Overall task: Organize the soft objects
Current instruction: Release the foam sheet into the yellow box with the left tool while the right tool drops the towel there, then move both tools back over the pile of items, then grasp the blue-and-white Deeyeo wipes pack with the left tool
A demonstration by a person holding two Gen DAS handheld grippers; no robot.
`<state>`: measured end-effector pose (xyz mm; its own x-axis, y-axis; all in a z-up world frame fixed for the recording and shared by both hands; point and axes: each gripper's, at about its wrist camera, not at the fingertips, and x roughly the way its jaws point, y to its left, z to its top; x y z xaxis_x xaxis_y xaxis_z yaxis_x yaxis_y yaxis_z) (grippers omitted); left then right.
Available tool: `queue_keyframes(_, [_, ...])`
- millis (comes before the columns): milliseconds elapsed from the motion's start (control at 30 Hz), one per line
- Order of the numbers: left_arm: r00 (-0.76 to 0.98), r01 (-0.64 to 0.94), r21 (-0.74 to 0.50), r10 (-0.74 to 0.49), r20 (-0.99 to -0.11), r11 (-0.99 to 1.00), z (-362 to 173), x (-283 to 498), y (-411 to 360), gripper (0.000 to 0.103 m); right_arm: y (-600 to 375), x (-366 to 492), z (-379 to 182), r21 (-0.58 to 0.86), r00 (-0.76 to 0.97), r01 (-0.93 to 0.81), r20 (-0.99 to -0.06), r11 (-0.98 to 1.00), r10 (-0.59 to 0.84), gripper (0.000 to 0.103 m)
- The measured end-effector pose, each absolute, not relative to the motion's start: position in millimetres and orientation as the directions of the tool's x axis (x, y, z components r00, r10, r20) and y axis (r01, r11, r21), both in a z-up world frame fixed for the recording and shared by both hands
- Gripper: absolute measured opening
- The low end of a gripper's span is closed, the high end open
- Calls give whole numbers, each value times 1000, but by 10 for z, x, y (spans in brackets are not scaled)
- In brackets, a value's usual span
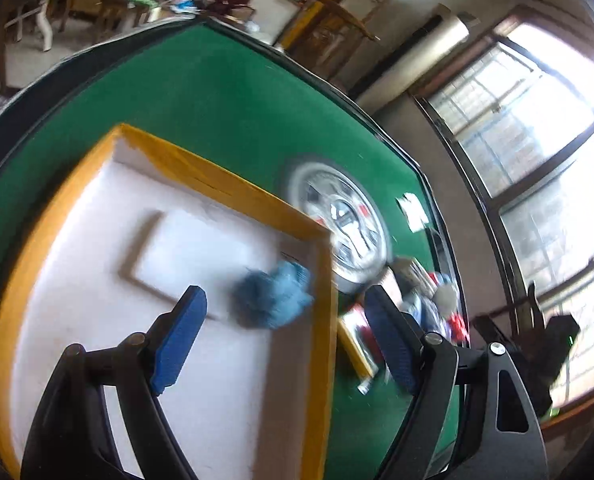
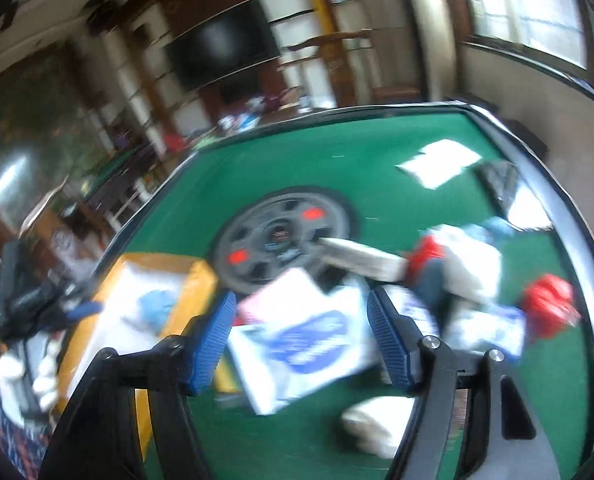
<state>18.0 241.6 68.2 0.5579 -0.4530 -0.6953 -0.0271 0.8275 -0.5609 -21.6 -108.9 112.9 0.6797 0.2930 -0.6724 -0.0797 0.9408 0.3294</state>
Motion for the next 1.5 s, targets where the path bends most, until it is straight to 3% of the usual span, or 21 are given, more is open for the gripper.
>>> queue_keyframes(100, [512, 41, -536, -478, -713, 843, 702, 135, 2034, 81, -1434, -250, 999, 379, 694, 1, -667, 925, 272, 63])
queue_keyframes(233, [450, 108, -503, -493, -744, 857, 617, 99, 1544, 81, -1686, -314, 885, 342, 722, 69, -665, 937, 189, 63])
queue_keyframes(400, [413, 192, -408, -451, -791, 892, 545, 38, 1026, 81, -2044, -360, 677, 356, 748, 145, -650, 923, 134, 63])
queue_keyframes(500, [427, 248, -327, -406, -808, 912, 583, 23, 780, 81, -2199, -386, 524, 330, 733, 212, -676, 920, 73, 63])
queue_keyframes(567, [440, 278, -272, -374, -817, 921, 592, 24, 627, 81, -2315, -404, 535, 399, 748, 212, -654, 892, 115, 63])
queue_keyframes(733, [487, 332, -105, -265, -832, 938, 494, 85, 272, 81, -2314, -461, 579, 384, 752, 193, -649, 903, 116, 63])
queue_keyframes(1000, [601, 490, 210, -153, -784, 846, 375, 169, -301, 81, -2202, -488, 577, 341, 739, 192, -668, 920, 93, 63])
queue_keyframes(1167, [612, 520, 276, -127, -781, 808, 294, 322, -520, 81, -2225, -422, 513, 340, 726, 221, -684, 914, 78, 63])
queue_keyframes(1333, [550, 564, 206, -178, -816, 800, 222, 364, -646, 81, -2220, -405, 480, 332, 710, 229, -700, 915, 76, 63])
queue_keyframes(1433, [551, 582, 266, -132, -824, 768, 145, 234, -739, 67, -2200, -399, 470, 323, 704, 229, -706, 918, 73, 63])
queue_keyframes(1500, [514, 597, 227, -150, -844, 769, 130, 176, -717, 63, -2195, -397, 464, 320, 701, 231, -710, 919, 71, 63])
